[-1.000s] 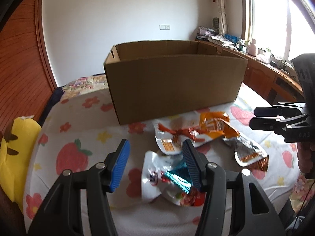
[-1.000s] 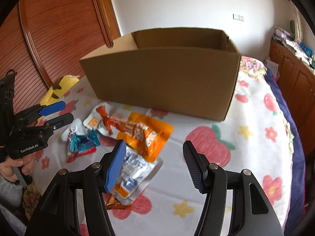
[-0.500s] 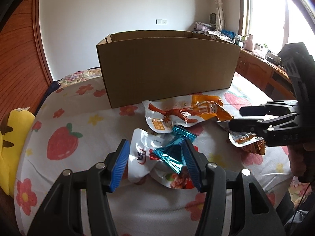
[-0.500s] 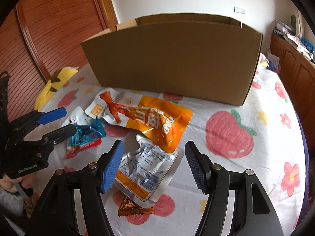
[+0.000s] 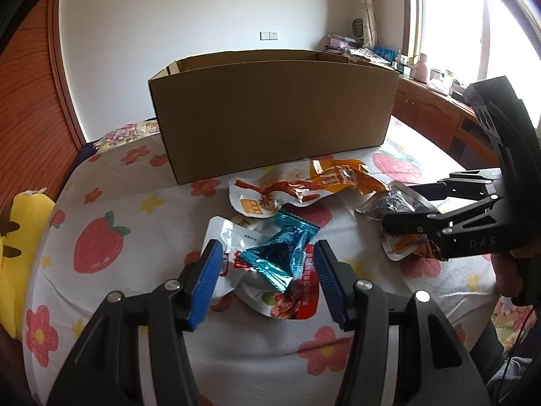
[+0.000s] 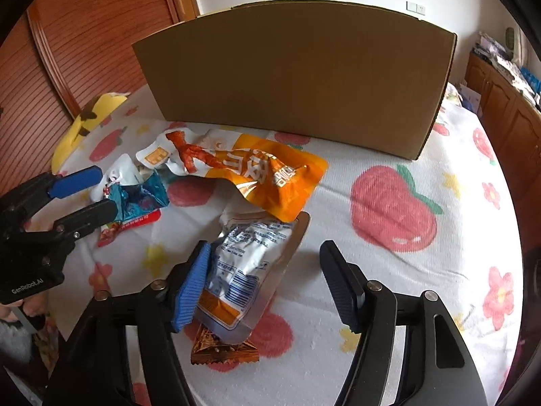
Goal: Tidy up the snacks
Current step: 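Move the left tool to the blue wrapper while the right tool approaches the white pouch, then close the left gripper on the blue candy wrapper while the right gripper grasps the clear pouch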
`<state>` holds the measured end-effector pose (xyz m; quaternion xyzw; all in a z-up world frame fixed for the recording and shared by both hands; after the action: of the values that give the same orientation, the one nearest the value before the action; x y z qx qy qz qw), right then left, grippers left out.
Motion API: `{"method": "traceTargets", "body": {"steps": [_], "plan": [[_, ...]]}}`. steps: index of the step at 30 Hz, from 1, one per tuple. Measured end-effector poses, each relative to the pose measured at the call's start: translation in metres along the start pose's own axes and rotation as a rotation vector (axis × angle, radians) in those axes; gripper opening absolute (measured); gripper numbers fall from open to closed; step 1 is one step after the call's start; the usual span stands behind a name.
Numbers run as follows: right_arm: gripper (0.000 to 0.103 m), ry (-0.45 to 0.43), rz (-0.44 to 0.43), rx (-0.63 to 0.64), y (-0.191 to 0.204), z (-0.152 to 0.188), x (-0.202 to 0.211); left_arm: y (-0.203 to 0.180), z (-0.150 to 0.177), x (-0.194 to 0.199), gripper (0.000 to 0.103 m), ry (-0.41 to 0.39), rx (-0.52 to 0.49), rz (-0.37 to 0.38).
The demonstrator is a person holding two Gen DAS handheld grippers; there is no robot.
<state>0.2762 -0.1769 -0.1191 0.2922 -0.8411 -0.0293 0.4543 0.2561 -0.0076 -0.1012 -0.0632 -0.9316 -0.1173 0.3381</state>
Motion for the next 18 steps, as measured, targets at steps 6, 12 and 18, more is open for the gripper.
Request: {"method": "traceTargets", "body": {"steps": [6,12,18], "plan": [[0.042,-0.008,0.002,0.021,-0.002,0.003,0.002,-0.007,-0.002,0.0,0.056,0.003,-0.048,0.02],[0.042,-0.038,-0.005,0.034,-0.002,0.007,0.004,-0.019,-0.007,-0.001,0.056,0.011,-0.14,0.043],[0.042,-0.047,-0.011,0.038,-0.002,0.007,0.004,-0.03,-0.014,-0.009,0.044,0.041,-0.239,0.049]]}}
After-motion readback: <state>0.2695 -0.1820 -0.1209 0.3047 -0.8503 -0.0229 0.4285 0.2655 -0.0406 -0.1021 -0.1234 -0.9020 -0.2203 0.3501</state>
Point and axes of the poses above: each gripper's, at about its wrist camera, not at the fingertips, and x roughly against the way its jaws point, y to its left, z to its underside, the point moved 4 cm from there along -x, roughly the way its jaws point, and after that the axes turned 15 degrees about -z, right-handed, at the moved point
